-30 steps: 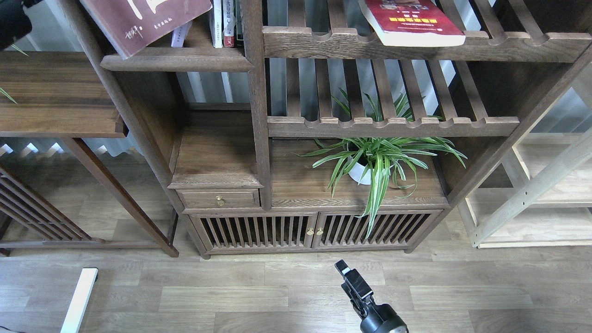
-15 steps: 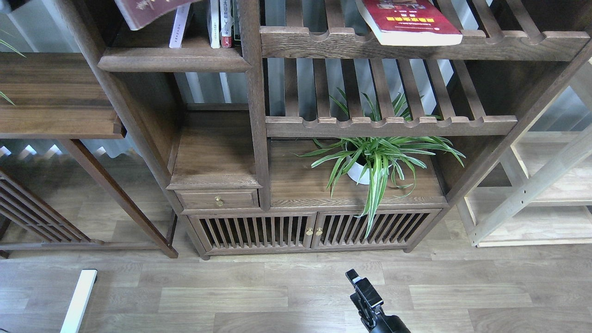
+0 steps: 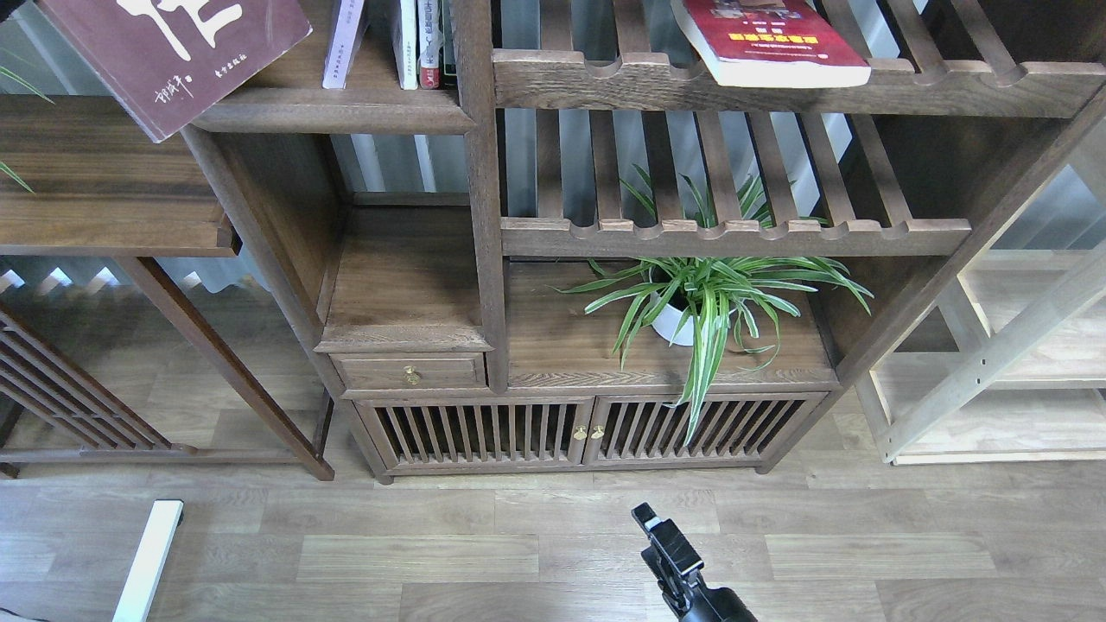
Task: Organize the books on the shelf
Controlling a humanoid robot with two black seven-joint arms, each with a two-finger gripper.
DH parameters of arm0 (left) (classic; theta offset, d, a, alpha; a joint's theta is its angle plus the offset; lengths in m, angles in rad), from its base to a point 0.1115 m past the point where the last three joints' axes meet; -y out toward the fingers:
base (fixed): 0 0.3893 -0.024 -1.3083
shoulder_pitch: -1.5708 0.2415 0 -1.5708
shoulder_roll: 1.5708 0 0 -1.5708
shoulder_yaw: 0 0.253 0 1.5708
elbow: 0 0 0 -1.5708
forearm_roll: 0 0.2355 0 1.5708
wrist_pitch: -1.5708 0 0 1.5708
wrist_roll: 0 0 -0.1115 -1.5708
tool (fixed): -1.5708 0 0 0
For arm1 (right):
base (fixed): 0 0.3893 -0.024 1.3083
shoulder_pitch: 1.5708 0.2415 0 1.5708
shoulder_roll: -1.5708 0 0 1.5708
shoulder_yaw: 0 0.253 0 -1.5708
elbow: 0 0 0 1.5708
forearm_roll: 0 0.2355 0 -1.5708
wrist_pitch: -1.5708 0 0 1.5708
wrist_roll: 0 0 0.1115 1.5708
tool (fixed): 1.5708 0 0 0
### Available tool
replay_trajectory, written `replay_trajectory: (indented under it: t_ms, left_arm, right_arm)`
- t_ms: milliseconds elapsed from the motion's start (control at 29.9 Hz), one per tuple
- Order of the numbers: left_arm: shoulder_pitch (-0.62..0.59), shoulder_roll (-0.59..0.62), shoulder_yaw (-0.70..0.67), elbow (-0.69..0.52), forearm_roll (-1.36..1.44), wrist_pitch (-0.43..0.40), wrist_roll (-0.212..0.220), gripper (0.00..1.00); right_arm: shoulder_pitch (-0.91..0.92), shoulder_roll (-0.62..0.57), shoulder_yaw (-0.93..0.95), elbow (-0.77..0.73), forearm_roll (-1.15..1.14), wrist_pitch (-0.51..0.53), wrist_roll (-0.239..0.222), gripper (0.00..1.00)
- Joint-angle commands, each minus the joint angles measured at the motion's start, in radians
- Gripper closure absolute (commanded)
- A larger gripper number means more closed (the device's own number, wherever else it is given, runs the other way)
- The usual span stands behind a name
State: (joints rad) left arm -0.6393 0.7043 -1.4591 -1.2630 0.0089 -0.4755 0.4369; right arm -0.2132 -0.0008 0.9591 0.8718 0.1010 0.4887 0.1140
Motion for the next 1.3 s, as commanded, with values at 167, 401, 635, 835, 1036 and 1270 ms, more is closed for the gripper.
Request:
replay_trajectory:
  t_ms: [167, 401, 635, 835, 1036, 1270]
  left_arm:
    - [0.000, -0.060, 0.016, 0.013, 0.049, 0.015, -0.049, 1.00]
    - [-0.031, -0.088, 0.019, 0.036, 0.059, 0.055, -0.061, 1.00]
    - [-0.085, -0.106, 0.060, 0.054, 0.068, 0.103, -0.086, 1.00]
    - [-0.144, -0.111, 0.120, 0.091, 0.068, 0.130, -0.116, 1.00]
    - [-0.172, -0.132, 0.189, 0.096, 0.082, 0.149, -0.161, 1.00]
    - [-0.226, -0.183, 0.226, 0.096, 0.178, 0.182, -0.172, 1.00]
  right_arm:
    - [-0.035, -0.005, -0.014, 0.024, -0.003, 0.000, 0.001, 0.01]
    - [-0.064, -0.015, -0.014, 0.045, -0.004, 0.000, 0.001, 0.01]
    - [-0.098, -0.033, -0.014, 0.067, -0.003, 0.000, 0.001, 0.01]
    - [-0.126, -0.084, 0.000, 0.067, -0.001, 0.000, 0.004, 0.01]
    - [-0.160, -0.122, 0.003, 0.072, 0.002, 0.000, 0.006, 0.01]
    - [-0.186, -0.156, 0.006, 0.073, 0.009, 0.000, 0.009, 0.01]
